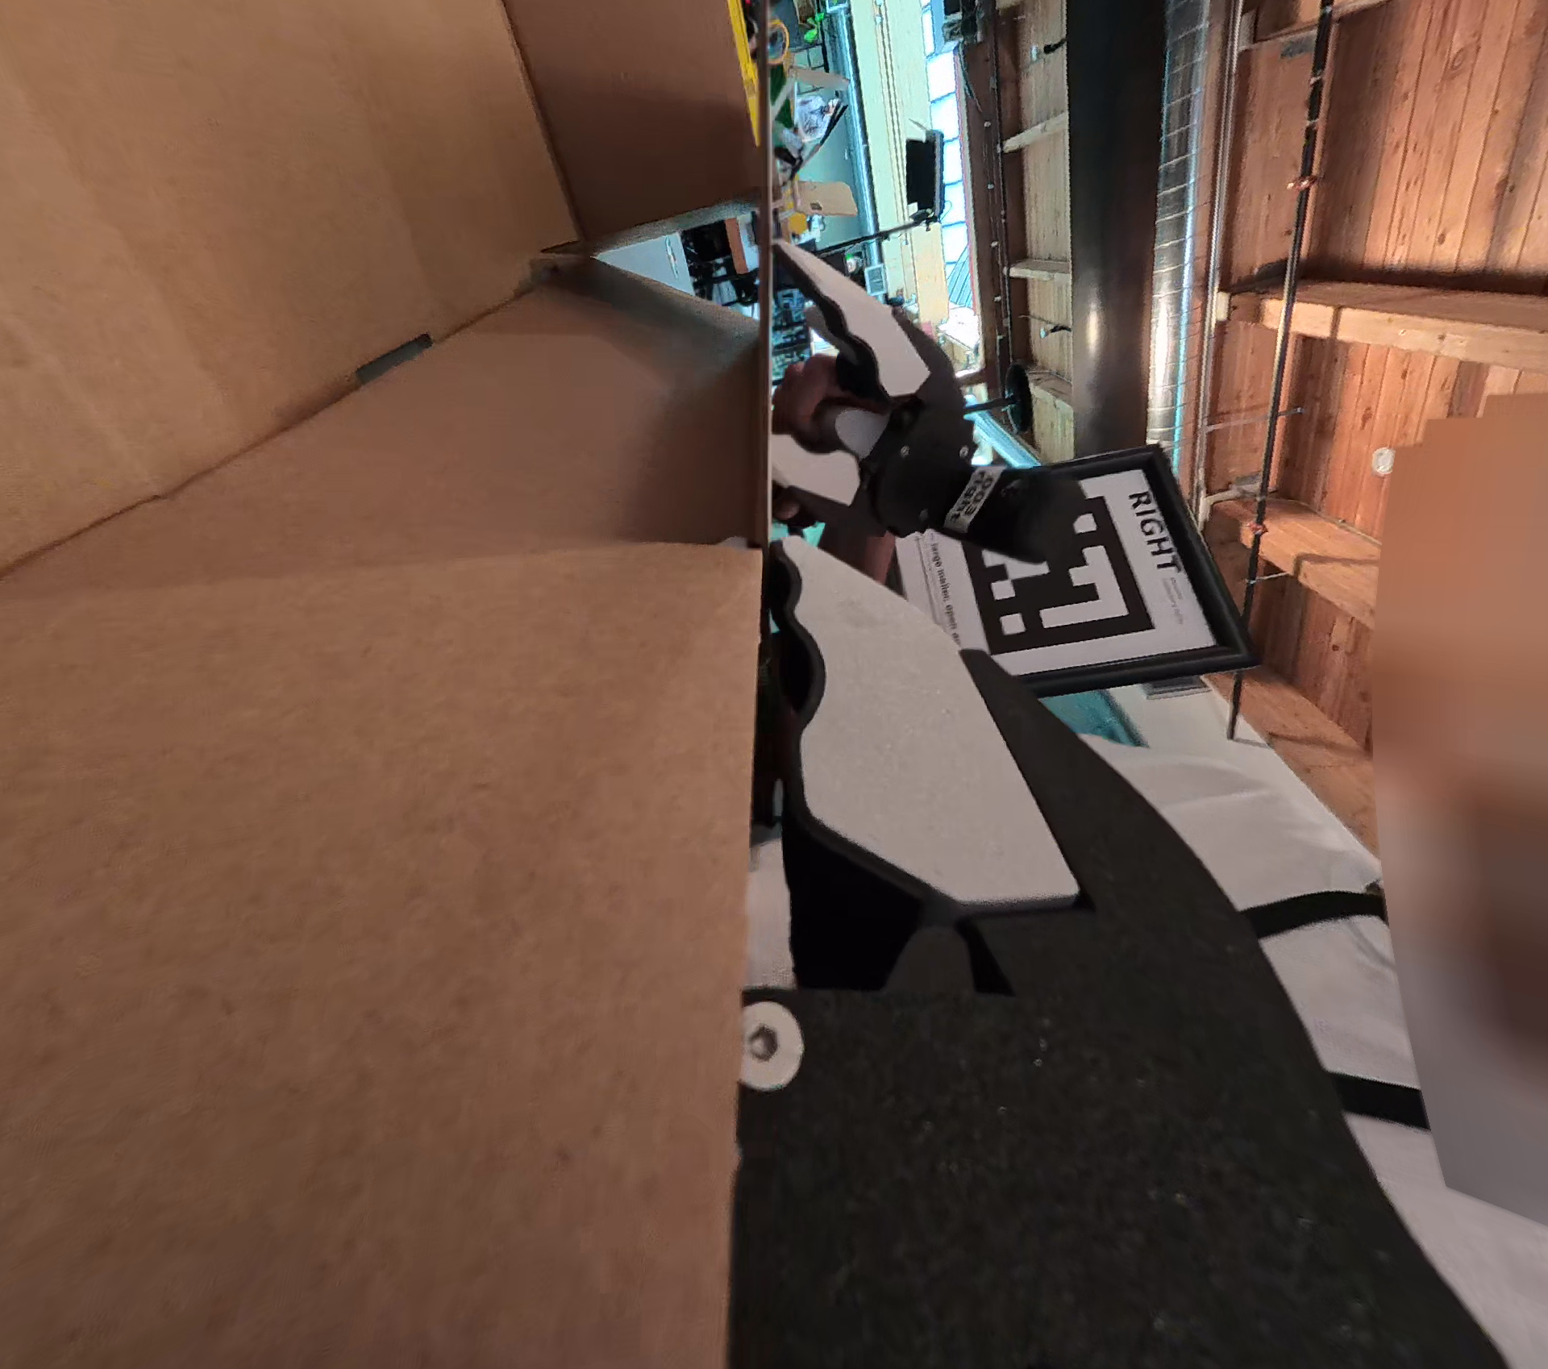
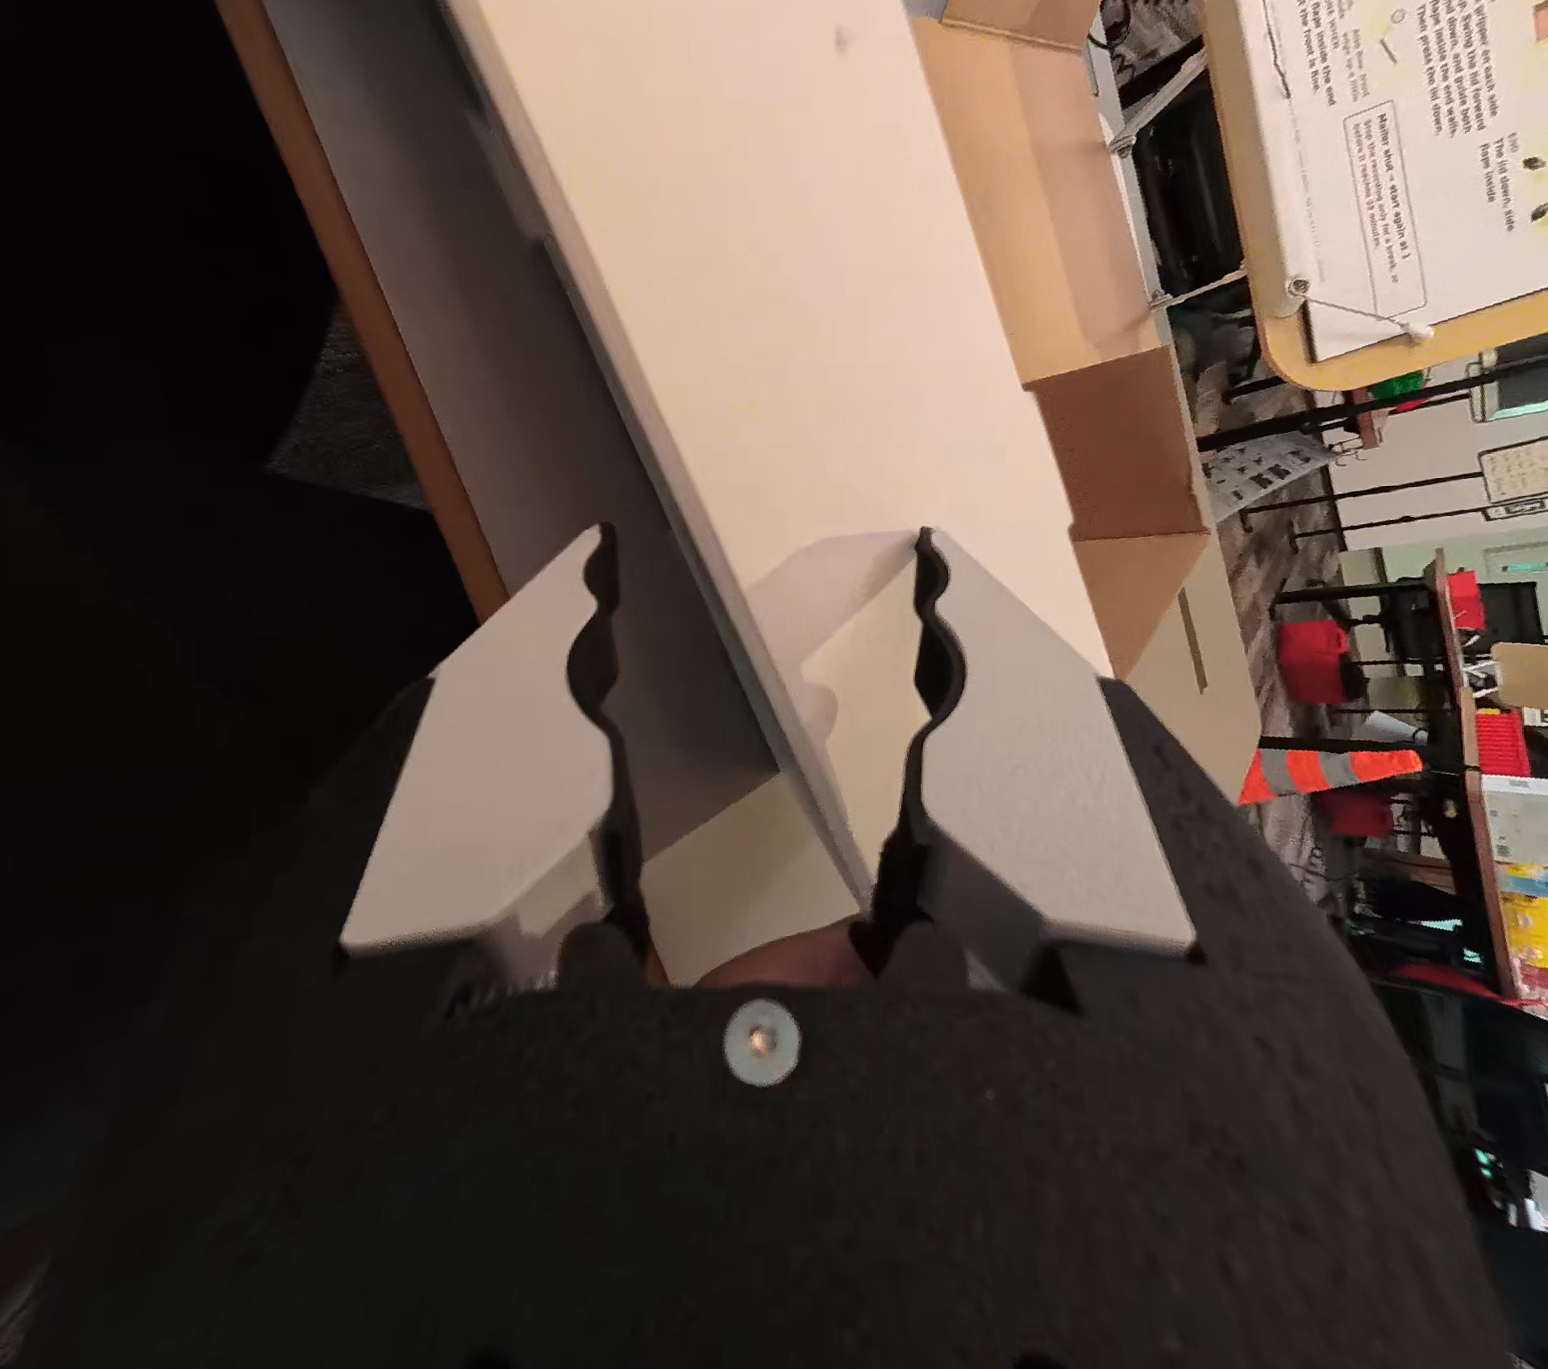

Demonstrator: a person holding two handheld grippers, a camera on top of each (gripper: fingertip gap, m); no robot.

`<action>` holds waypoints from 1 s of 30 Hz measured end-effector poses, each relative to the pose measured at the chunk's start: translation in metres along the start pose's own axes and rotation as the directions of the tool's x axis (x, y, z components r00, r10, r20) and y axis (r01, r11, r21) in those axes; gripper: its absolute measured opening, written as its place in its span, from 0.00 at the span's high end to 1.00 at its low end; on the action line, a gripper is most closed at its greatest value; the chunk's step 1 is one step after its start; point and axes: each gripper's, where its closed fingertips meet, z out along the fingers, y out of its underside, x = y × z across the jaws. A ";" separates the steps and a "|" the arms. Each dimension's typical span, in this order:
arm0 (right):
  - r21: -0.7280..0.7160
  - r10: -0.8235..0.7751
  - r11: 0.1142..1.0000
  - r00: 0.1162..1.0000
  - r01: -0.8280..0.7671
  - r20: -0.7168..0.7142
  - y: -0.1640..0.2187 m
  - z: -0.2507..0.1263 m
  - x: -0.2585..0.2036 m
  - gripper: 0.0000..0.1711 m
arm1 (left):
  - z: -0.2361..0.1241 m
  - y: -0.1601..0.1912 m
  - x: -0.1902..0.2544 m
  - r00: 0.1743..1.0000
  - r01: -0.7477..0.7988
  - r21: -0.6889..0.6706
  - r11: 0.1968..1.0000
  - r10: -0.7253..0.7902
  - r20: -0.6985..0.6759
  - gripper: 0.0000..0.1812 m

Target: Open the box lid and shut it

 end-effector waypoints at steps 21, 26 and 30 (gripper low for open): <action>0.022 0.070 0.997 0.997 -0.070 0.024 -0.004 0.004 0.009 0.65 | -0.117 -0.017 -0.079 0.296 -0.734 -0.481 0.478 0.864 0.408 0.85; 0.059 0.120 0.991 0.993 -0.121 0.019 -0.004 0.003 0.011 0.64 | -0.093 -0.028 -0.052 0.137 -0.777 -0.558 0.293 0.942 0.305 0.96; 0.106 0.175 0.979 0.985 -0.174 0.001 -0.003 0.002 0.018 0.63 | -0.084 -0.024 -0.041 0.065 -0.686 -0.708 0.166 0.984 0.168 0.98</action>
